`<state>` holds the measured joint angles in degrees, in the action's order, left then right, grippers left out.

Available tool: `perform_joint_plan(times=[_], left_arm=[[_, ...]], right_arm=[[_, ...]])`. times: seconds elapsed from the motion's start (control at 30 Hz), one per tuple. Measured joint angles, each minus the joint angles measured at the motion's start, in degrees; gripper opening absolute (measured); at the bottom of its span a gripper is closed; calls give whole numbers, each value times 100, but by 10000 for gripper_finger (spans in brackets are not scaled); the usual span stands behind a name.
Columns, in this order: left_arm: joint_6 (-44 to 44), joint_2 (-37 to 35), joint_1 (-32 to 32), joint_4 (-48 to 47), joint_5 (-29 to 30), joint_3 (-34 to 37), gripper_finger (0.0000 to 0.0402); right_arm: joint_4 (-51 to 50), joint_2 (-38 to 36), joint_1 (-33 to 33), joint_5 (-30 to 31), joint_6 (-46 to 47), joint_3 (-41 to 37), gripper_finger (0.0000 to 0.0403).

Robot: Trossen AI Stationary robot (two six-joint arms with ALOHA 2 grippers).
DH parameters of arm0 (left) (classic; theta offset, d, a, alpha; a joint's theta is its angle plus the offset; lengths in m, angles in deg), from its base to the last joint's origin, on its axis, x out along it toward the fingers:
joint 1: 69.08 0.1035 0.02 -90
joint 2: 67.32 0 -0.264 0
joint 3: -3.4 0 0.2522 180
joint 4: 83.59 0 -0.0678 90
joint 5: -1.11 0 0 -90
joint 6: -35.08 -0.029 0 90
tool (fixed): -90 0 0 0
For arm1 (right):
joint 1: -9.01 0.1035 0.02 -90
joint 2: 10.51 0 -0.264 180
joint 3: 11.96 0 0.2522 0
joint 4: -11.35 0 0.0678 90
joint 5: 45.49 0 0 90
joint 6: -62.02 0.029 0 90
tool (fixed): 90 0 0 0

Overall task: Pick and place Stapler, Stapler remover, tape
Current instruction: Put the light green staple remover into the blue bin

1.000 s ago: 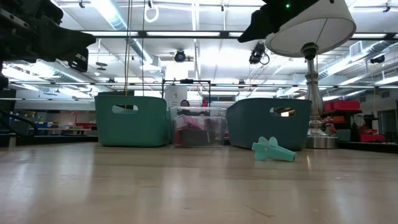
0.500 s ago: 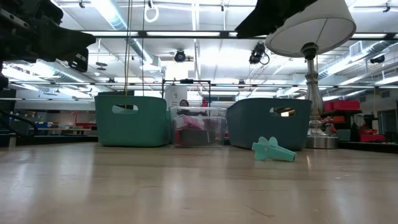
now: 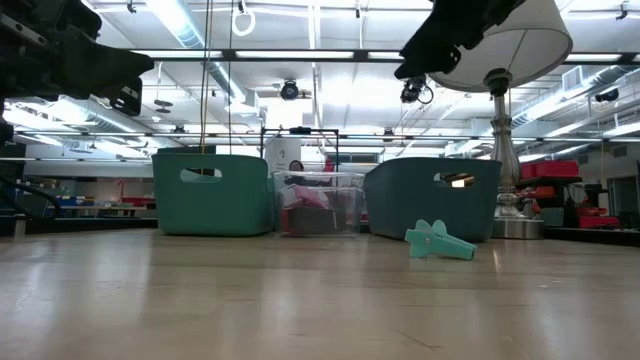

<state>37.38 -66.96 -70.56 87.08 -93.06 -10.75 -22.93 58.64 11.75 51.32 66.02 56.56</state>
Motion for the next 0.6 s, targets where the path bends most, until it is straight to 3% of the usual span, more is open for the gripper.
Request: perform_joint_plan(times=[0.3, 0.6], left_arm=[[0, 0, 2, 0, 2, 0, 3], [-2, -1, 2, 0, 2, -1, 3]], right_arm=[[-149, 341, 195, 164, 432, 0, 292], [-197, 821, 342, -39, 609, 0, 351]])
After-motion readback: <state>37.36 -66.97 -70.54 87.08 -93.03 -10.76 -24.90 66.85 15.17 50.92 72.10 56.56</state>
